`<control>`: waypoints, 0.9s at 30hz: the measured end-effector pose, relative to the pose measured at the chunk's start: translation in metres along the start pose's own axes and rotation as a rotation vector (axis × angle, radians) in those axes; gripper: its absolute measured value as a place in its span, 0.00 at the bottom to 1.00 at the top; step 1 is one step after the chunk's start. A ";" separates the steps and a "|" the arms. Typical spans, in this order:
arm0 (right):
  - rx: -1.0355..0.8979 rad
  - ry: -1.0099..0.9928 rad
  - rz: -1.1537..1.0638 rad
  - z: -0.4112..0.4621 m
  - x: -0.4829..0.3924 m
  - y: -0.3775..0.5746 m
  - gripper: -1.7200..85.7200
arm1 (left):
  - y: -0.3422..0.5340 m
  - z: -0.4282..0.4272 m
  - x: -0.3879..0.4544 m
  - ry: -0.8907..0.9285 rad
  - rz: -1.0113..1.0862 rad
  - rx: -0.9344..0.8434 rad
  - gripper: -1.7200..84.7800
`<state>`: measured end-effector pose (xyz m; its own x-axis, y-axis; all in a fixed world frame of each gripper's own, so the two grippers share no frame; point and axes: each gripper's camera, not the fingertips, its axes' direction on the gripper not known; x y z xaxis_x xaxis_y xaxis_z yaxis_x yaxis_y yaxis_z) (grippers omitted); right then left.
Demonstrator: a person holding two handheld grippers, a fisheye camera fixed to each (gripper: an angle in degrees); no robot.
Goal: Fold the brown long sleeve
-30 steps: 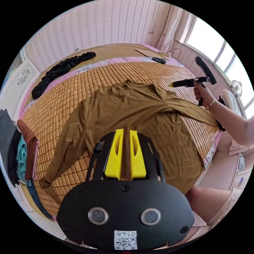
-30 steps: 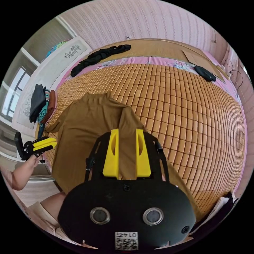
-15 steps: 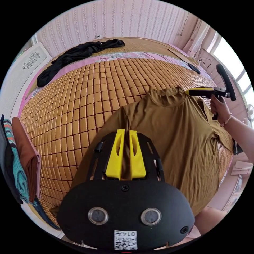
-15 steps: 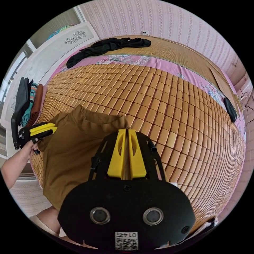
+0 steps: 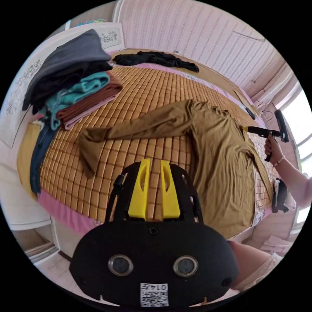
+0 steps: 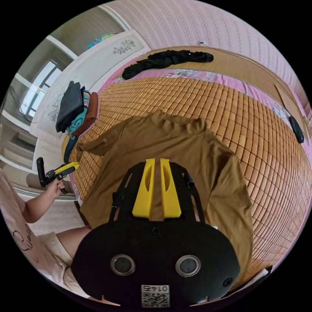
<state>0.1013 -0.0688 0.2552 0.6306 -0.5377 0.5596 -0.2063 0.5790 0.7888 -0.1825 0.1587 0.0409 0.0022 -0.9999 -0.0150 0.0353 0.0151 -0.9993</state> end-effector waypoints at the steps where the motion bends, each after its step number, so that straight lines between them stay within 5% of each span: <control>1: -0.069 -0.042 -0.054 0.020 -0.031 -0.001 0.06 | 0.025 -0.008 -0.017 -0.064 -0.055 -0.040 0.08; 7: -0.225 -0.139 -0.398 0.122 -0.191 -0.052 0.10 | 0.068 -0.034 -0.100 -0.282 -0.154 -0.026 0.09; 15: -0.174 -0.019 -0.325 0.198 -0.294 -0.165 0.12 | 0.057 -0.023 -0.172 -0.155 -0.063 0.034 0.11; 23: -0.280 0.117 -0.304 0.265 -0.337 -0.221 0.02 | 0.046 -0.028 -0.229 -0.091 -0.009 -0.019 0.02; 27: -0.252 0.097 -0.318 0.261 -0.352 -0.236 0.02 | 0.068 -0.079 -0.263 0.100 -0.046 -0.042 0.01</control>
<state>-0.2672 -0.1763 -0.0619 0.7037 -0.6603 0.2624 0.1921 0.5324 0.8244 -0.2601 0.4231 -0.0261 -0.0985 -0.9947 0.0296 -0.0090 -0.0288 -0.9995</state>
